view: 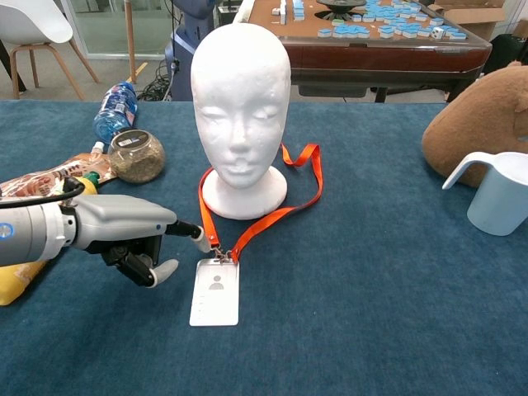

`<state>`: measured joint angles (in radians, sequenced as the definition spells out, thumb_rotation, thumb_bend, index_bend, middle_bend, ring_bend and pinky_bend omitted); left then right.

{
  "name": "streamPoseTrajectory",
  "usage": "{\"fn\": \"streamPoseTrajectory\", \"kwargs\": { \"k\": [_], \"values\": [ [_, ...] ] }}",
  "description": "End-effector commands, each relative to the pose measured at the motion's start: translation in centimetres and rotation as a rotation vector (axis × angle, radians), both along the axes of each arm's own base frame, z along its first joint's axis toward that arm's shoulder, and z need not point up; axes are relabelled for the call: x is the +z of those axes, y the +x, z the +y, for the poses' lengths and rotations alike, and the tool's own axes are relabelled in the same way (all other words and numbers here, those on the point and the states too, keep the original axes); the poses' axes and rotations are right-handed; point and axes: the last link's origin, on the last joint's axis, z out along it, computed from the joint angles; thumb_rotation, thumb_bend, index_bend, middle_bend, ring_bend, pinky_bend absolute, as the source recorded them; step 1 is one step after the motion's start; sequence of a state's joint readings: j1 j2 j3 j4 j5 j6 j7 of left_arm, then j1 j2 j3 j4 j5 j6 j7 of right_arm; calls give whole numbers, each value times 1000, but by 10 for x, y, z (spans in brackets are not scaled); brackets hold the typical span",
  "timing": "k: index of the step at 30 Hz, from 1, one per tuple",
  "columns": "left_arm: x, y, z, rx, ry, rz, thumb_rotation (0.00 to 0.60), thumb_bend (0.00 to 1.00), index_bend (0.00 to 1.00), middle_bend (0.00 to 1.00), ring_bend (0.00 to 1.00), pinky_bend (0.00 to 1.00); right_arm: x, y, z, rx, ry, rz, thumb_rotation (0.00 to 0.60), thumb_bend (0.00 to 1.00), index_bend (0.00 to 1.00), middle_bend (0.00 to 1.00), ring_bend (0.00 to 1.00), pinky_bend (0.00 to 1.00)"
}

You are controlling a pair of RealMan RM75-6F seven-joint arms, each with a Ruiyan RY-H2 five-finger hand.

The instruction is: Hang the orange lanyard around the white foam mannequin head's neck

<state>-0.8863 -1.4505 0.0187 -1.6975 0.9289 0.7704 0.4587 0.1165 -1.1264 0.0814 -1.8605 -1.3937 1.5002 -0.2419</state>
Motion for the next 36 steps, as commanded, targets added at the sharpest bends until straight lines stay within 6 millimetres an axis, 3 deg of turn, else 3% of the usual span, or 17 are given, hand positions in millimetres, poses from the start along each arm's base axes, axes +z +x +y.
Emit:
{"fn": "streamPoseTrajectory", "kwargs": {
  "k": [1, 15, 20, 28, 34, 36],
  "values": [
    [-3, 1, 0, 3, -5, 0, 371, 580, 149, 941, 949, 992, 1, 0, 1, 0, -4, 0, 600, 216, 169, 701, 778, 954],
    [-15, 21, -19, -66, -66, -21, 369, 580, 149, 941, 949, 992, 5, -5, 7, -20, -23, -6, 600, 216, 169, 701, 780, 954],
    [-10, 24, -22, -72, -57, -37, 370, 579, 149, 940, 948, 992, 7, -6, 7, -21, -33, -10, 600, 216, 169, 701, 780, 954],
    [36, 10, -15, -9, 72, -102, 377, 546, 135, 885, 891, 989, 13, -10, 6, -32, -46, -4, 600, 216, 169, 701, 779, 954],
    [83, -19, -11, 73, 236, -181, 482, 491, 135, 802, 781, 973, 22, -13, 5, -51, -46, 13, 600, 216, 169, 696, 753, 954],
    [98, -33, -12, 109, 286, -200, 489, 491, 135, 791, 767, 970, 25, -14, 4, -54, -49, 20, 600, 216, 169, 688, 743, 950]
  ]
}}
